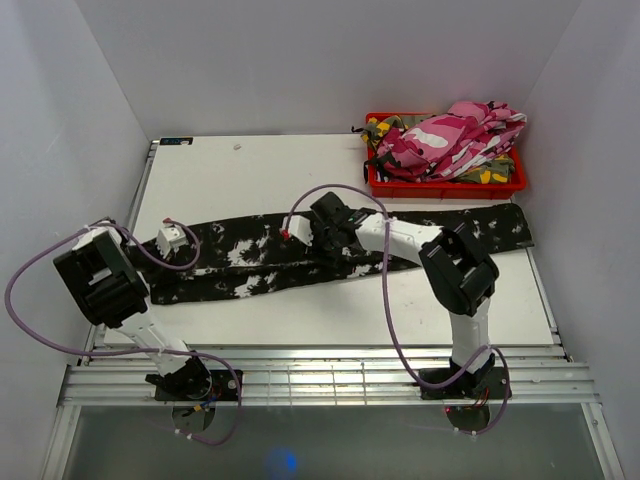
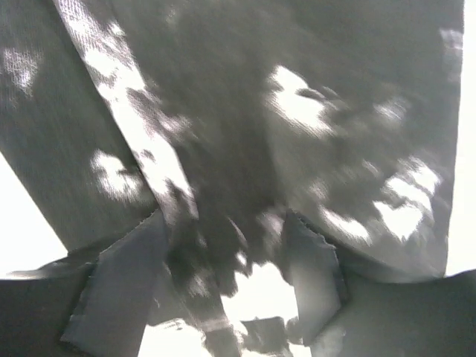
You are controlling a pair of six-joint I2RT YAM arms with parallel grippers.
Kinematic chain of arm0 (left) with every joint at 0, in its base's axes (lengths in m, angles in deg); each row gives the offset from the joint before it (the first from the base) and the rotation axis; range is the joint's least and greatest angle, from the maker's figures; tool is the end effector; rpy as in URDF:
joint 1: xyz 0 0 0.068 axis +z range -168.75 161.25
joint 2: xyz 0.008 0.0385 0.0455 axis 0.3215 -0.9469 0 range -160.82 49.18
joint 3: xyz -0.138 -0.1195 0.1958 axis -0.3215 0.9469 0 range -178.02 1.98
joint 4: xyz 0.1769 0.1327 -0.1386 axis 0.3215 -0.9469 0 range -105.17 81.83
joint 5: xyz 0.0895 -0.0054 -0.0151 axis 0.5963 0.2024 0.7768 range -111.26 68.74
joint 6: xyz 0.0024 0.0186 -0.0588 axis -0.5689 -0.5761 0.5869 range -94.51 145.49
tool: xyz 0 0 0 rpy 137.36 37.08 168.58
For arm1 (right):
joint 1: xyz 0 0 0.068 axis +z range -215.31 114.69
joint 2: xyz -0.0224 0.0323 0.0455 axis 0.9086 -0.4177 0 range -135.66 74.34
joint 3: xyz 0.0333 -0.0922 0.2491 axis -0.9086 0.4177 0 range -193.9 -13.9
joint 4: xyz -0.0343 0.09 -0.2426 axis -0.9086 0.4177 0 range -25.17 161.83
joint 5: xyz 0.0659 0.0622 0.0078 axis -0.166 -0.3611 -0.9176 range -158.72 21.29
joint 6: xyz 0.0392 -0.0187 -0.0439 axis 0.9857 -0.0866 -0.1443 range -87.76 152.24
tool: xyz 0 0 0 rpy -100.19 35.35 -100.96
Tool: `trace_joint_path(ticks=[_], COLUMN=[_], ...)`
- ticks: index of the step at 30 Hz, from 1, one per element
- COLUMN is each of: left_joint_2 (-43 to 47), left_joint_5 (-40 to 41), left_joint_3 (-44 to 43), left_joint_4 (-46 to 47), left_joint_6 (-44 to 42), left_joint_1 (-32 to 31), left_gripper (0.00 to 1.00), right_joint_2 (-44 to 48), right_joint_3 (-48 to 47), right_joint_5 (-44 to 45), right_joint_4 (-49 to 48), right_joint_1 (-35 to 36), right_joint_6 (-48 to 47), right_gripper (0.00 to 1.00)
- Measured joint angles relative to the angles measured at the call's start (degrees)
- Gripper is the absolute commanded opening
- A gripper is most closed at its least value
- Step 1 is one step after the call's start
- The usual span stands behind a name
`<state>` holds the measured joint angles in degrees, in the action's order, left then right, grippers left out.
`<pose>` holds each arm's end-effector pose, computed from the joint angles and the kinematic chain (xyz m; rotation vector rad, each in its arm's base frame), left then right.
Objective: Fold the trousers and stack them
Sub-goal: Fold the trousers
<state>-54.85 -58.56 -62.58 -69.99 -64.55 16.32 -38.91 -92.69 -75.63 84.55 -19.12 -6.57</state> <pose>0.2519 0.1423 0.1465 1.1148 2.3298 -0.6280 0.2923 0.3127 0.1648 -1.7375 1.8234 0.2041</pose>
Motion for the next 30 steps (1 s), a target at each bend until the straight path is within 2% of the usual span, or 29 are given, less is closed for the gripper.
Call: trace_joint_path(ticks=[3, 5, 7, 8, 13, 14, 17, 20, 30], left_joint_2=[-0.04, -0.35, -1.31, -1.86, -3.41, -3.41, -3.41, -3.39, -3.13], left_joint_5=[0.72, 1.07, 1.01, 0.83, -0.96, -1.33, -2.36, -2.99, -4.37], left_joint_3=[-1.22, -2.08, -3.74, -4.72, -7.85, -8.26, -9.38, -9.99, -12.63], left_joint_4=[0.61, 0.31, -1.25, -2.25, -5.84, -6.49, -7.67, -8.46, -9.92], left_joint_6=[1.66, 2.73, 3.45, 3.76, 5.09, 5.29, 5.7, 6.38, 8.28], left_joint_1=[-1.44, -1.92, -1.97, -1.97, -1.97, -1.92, -1.92, -1.92, -1.92], left_gripper=[0.0, 0.0, 0.0, 0.0, 0.0, 0.0, 0.0, 0.0, 0.0], right_joint_2=[5.4, 9.66, 12.74, 14.01, 14.6, 13.46, 8.31, 2.01, -9.57], right_joint_3=[3.65, 4.61, 4.61, 4.61, 5.38, 5.7, 5.79, 5.77, 2.19], right_joint_5=[0.63, 0.11, -0.74, -1.2, -1.84, -1.64, -0.83, 0.24, 5.49], right_joint_4=[-2.99, -4.02, -6.64, -8.63, -20.83, -23.61, -29.51, -33.09, -40.79], right_joint_1=[-1.09, -0.92, 0.04, 0.9, 8.41, 10.49, 14.8, 17.97, 21.66], right_joint_6=[-0.59, -1.25, -1.86, -2.19, -3.76, -4.52, -5.62, -6.75, -10.47], right_gripper=[0.77, 0.76, 0.65, 0.52, 0.3, 0.24, 0.12, 0.08, 0.08])
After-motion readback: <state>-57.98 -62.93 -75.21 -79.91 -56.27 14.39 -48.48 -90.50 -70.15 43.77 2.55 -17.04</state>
